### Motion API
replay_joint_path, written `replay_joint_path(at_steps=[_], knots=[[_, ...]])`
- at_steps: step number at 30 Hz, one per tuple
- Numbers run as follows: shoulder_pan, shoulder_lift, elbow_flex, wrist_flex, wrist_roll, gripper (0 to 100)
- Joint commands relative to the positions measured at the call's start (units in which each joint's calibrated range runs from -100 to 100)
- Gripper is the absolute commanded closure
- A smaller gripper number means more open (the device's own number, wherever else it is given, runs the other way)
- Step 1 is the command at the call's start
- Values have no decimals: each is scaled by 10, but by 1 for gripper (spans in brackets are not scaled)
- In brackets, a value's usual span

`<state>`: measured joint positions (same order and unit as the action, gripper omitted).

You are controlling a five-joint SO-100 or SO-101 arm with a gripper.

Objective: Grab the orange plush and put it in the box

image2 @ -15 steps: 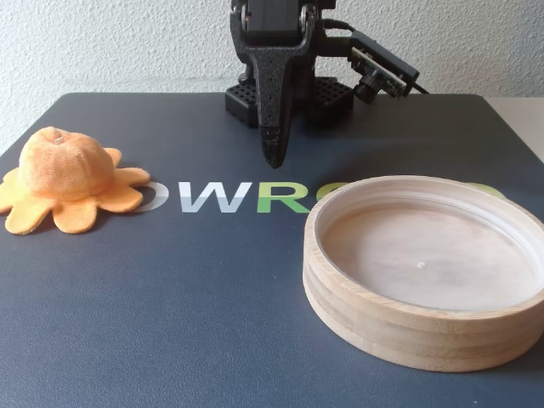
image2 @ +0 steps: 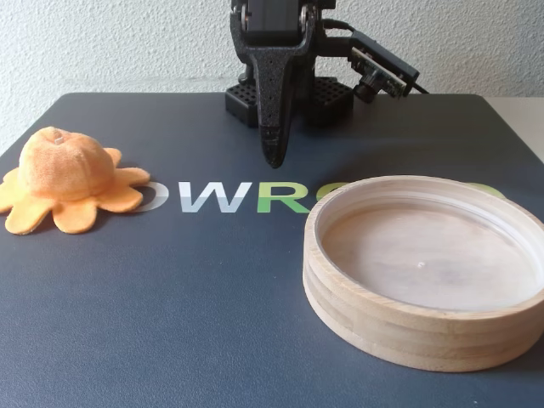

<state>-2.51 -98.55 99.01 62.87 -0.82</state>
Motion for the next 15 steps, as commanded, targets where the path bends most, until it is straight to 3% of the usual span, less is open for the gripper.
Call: replay_joint_path(at_steps=[1,15], knots=[[1,-4,7,2,1,97],[-1,-4,7,2,1,97]])
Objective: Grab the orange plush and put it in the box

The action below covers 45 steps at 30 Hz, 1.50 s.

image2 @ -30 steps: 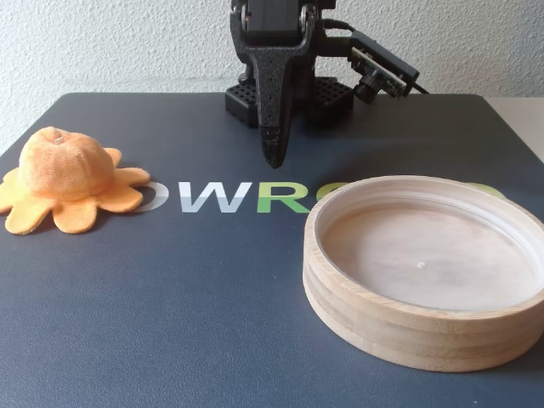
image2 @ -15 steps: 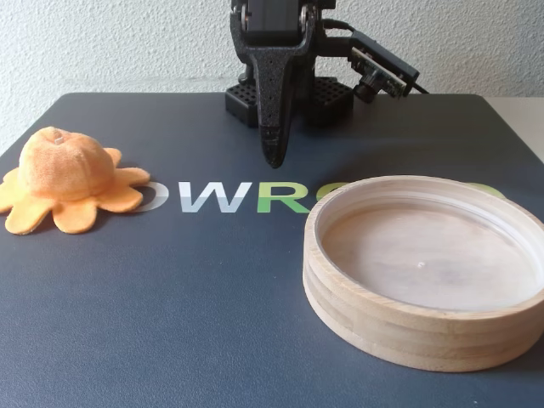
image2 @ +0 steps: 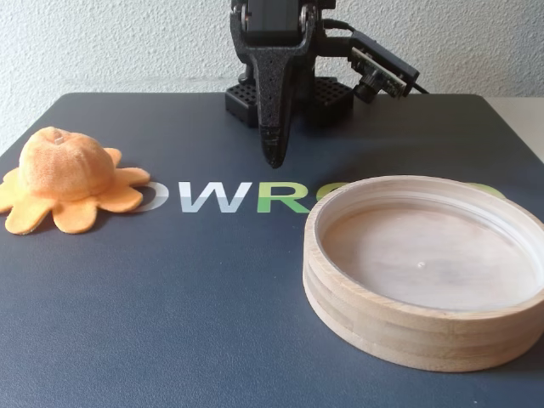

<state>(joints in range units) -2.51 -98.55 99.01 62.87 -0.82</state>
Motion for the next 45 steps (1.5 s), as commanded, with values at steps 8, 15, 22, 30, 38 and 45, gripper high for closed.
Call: replay_joint_path(at_steps=[8,15,22,30,38,45], knots=[[-4,-4,7,2,1,97],[-1,-4,5,2,-3,97],[3,9,-53,3,-1,96],[71,335,-252,-41,-3,92],[181,661,-501,-20,-15,64],[250,791,-617,-5,-19,56]])
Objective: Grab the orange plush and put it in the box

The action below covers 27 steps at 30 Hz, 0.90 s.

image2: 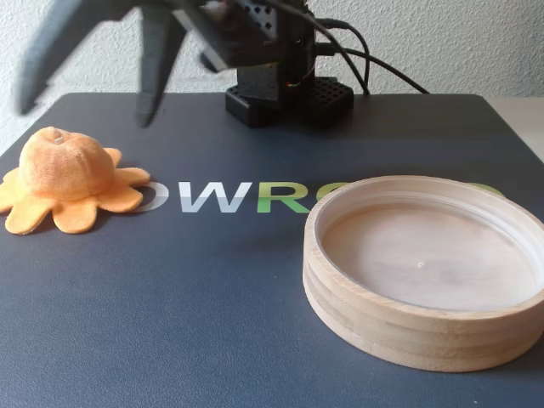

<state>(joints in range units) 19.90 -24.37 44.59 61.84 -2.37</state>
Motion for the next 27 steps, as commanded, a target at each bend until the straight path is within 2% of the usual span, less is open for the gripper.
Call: replay_joint_path(at_steps=[1,8,17,20,25,26,27], knots=[[32,64,-84,8,-3,56],[73,175,-157,55,-31,56],[80,237,-160,57,-58,57],[86,245,-157,57,-64,68],[79,251,-163,48,-61,96],[76,251,-165,48,-61,100],[73,247,-161,46,-61,99]])
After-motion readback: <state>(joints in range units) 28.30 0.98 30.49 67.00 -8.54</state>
